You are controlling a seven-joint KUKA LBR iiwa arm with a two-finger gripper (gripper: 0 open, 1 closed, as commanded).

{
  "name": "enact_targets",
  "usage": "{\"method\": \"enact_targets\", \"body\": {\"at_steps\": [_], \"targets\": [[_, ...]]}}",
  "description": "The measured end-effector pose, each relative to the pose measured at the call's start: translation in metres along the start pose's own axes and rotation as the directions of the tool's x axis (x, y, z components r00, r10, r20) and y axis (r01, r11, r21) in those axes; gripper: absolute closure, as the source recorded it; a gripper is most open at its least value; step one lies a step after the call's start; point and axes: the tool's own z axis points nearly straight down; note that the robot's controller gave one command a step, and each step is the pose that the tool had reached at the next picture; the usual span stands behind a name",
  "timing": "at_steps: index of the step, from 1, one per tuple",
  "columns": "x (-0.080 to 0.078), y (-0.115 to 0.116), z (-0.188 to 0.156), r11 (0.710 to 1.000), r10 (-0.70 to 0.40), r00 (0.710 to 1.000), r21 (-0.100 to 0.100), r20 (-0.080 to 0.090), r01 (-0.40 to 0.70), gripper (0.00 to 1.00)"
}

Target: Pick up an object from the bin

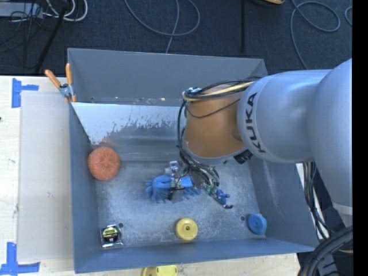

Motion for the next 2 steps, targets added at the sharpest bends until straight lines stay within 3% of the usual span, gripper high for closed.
{"method": "enact_targets", "body": {"at_steps": [1, 2], "targets": [[-0.012, 0.029, -0.030, 0.998, -0.059, 0.998, 0.002, -0.013, 0.059, 1.00], [-0.024, 0.034, -0.099, 0.998, -0.060, 0.998, -0.002, -0.005, 0.060, 1.00]]}}
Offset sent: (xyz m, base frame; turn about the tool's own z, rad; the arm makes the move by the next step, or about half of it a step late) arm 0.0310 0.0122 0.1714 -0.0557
